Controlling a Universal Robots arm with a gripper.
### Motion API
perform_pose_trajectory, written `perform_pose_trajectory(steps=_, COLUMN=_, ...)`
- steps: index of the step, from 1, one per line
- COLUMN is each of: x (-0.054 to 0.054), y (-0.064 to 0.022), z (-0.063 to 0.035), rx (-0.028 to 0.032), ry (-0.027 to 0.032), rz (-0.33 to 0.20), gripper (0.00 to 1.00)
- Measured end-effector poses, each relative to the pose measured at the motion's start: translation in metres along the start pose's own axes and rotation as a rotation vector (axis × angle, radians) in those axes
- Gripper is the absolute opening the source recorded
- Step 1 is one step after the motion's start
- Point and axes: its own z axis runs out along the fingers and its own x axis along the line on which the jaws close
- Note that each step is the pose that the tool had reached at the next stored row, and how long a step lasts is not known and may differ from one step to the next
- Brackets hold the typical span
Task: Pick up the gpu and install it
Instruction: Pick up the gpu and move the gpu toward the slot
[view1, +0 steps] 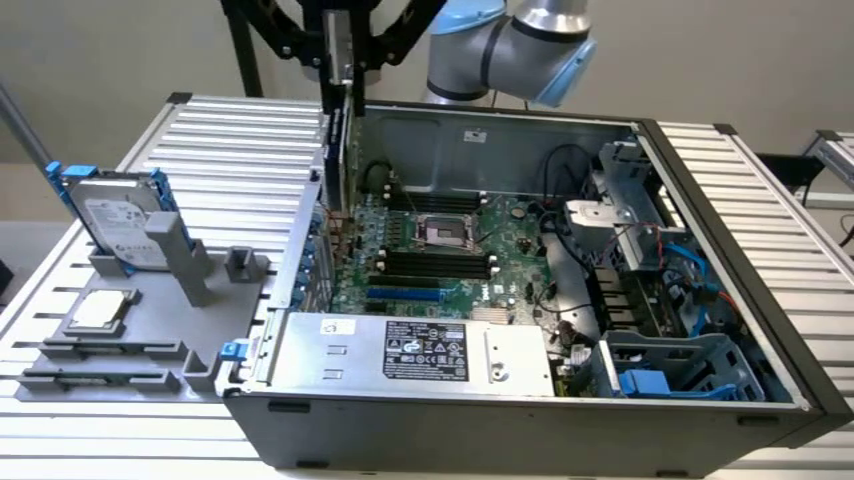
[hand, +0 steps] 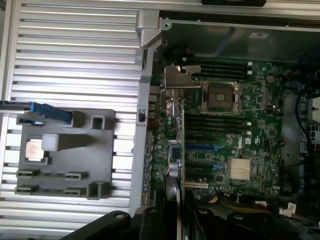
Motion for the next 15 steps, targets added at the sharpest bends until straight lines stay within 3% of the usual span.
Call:
perform_pose_trajectory(steps=7, x=-0.032, y=0.0007, z=0.0086, rx=-0.0002, ry=0.0082, rz=0.001, gripper=0.27)
perform_pose_trajectory(steps=15, x=-0.069, y=0.0072, z=0.0218, rx=-0.0003, ry=0.0101, rz=0.001, gripper=0.27)
